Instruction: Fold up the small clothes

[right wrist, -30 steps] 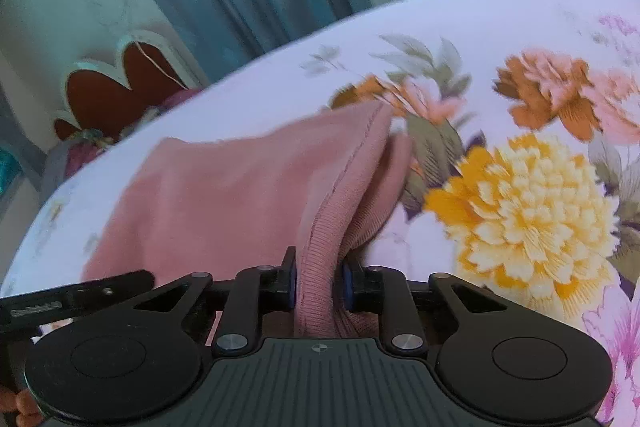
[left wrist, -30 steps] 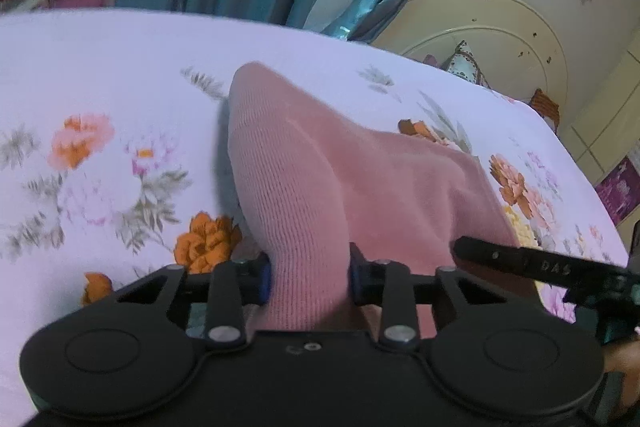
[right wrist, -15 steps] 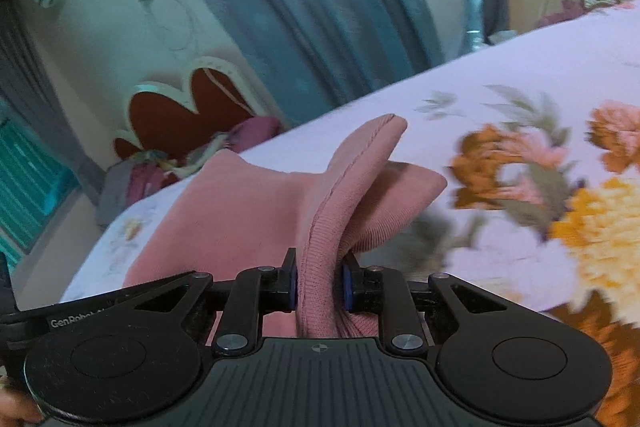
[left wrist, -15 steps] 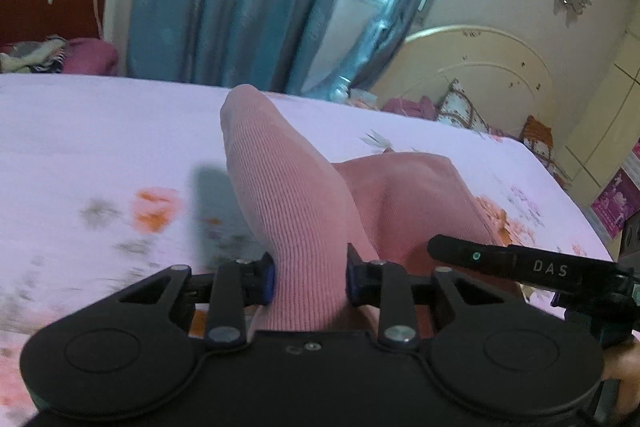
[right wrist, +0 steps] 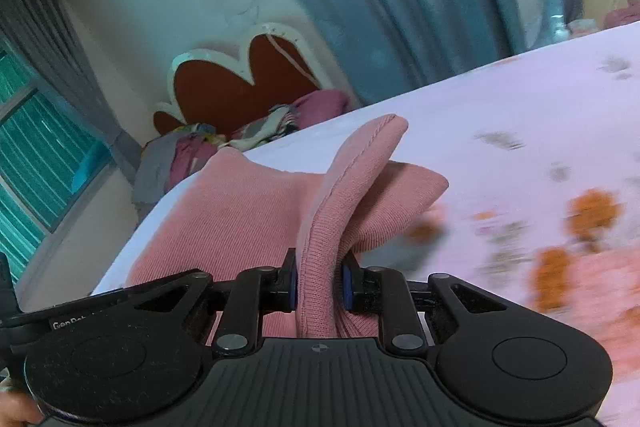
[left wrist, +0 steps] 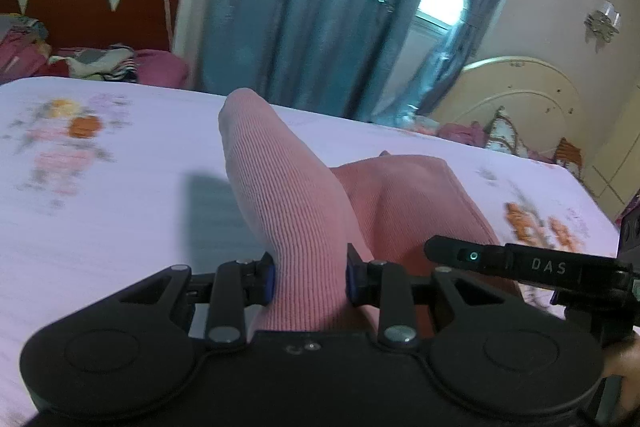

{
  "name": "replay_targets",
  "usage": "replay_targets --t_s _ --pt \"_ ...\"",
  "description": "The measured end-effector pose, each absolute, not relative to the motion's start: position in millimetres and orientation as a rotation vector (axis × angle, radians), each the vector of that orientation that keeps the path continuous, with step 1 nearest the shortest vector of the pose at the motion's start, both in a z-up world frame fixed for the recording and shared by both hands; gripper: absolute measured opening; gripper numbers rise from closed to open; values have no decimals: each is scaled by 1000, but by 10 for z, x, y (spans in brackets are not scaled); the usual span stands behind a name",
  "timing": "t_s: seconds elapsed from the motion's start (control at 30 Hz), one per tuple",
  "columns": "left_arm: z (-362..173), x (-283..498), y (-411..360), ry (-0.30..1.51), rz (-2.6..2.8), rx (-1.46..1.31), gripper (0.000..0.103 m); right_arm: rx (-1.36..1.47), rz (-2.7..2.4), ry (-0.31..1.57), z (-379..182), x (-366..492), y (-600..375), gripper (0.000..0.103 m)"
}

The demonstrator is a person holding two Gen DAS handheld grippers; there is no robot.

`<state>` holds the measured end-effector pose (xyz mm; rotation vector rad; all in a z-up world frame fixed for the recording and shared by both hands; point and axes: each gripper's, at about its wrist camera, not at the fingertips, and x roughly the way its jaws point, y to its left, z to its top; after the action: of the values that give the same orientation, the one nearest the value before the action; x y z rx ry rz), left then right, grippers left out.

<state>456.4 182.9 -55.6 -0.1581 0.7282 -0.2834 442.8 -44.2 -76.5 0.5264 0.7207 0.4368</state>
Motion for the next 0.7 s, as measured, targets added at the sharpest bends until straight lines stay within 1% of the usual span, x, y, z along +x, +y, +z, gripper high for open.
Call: replay_targets --t_s 0.17,0.27,0.37,0.43,0.53,0.6,0.67,0.7 --pt "-664 4712 2408 735 -244 -148 30 503 445 759 -961 4720 227 20" --pt "-860 4761 2679 762 -221 -130 30 471 430 799 -1141 4863 459 20" --pt "-1134 4818 2846 814 -194 -121 34 449 346 823 -1321 4955 468 20" --pt "-1226 4788 2907 798 -200 -121 41 463 325 846 -1414 4970 424 20" --pt "-1215 4756 2876 781 -196 -96 48 383 308 841 -1443 4973 486 21" --pt "-1179 4741 2889 781 -183 -93 52 403 285 839 -1446 4929 451 23" --pt "-1106 4650 2961 750 -165 -80 52 407 252 813 -1375 4908 407 23" --pt "-1042 4585 2975 706 -145 -63 52 400 248 791 -1327 4885 416 23"
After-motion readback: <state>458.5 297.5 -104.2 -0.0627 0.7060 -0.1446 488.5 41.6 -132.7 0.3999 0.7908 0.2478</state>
